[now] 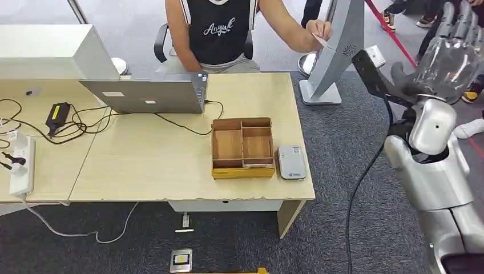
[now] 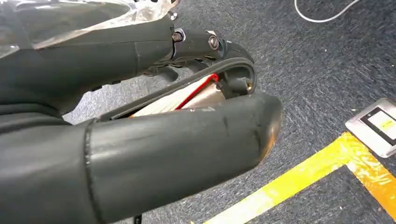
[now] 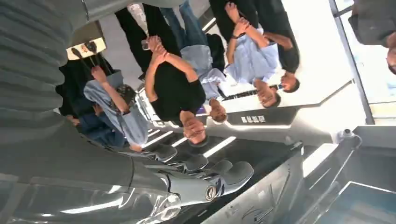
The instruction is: Pass the card to the sensor for recognition and then transmit it.
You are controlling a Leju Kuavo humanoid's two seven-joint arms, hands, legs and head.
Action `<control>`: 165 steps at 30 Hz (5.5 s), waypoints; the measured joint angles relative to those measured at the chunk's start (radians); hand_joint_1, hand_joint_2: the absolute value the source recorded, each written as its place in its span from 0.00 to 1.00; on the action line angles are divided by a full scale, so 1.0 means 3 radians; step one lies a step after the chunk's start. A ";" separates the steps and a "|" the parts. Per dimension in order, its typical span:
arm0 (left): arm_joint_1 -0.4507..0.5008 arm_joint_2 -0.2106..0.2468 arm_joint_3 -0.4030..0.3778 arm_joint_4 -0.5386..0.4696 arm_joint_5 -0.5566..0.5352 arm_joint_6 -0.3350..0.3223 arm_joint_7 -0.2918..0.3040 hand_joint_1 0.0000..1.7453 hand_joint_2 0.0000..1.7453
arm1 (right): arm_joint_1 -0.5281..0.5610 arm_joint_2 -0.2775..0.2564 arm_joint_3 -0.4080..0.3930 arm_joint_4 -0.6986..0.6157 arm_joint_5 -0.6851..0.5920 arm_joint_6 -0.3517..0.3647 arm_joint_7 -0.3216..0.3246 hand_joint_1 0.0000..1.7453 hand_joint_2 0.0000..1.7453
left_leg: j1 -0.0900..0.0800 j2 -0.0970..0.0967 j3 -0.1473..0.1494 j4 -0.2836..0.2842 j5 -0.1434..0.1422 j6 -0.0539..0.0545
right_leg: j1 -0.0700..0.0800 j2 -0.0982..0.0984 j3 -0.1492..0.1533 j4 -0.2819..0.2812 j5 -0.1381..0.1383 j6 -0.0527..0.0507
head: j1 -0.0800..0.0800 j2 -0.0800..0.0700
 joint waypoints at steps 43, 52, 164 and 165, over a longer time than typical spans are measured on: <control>-0.0015 0.0015 -0.0025 0.0000 -0.0085 -0.0020 -0.0004 0.00 0.00 | -0.1004 0.0963 0.1879 0.1540 0.0061 -0.0289 -0.0413 0.00 1.00 | 0.0004 -0.0001 -0.0006 -0.0001 0.0002 -0.0003 | 0.0004 0.0001 -0.0007 0.0006 -0.0002 -0.0003 | 0.0001 0.0000; 0.0022 0.0025 -0.0025 0.0000 -0.0053 -0.0019 -0.0006 0.00 0.00 | -0.1080 0.1241 0.2098 0.1948 -0.0074 -0.0412 -0.0479 0.00 1.00 | 0.0004 0.0000 -0.0006 -0.0001 0.0002 -0.0003 | 0.0004 0.0001 -0.0008 0.0005 -0.0002 -0.0003 | 0.0001 0.0001; 0.0083 0.0038 -0.0024 0.0000 -0.0003 0.0000 0.0020 0.00 0.00 | -0.0808 0.0671 0.2402 0.2809 -0.0866 -0.0352 -0.0135 1.00 1.00 | 0.0002 0.0006 0.0000 0.0001 0.0001 -0.0003 | 0.0003 0.0003 -0.0007 0.0003 0.0000 -0.0003 | 0.0000 0.0000; 0.0083 0.0039 -0.0024 0.0000 -0.0005 0.0000 0.0025 0.00 0.00 | -0.0789 0.0664 0.2403 0.2794 -0.0866 -0.0347 -0.0156 1.00 1.00 | 0.0002 0.0006 0.0000 0.0002 0.0001 -0.0003 | 0.0003 0.0003 -0.0007 0.0003 0.0000 -0.0003 | 0.0000 0.0001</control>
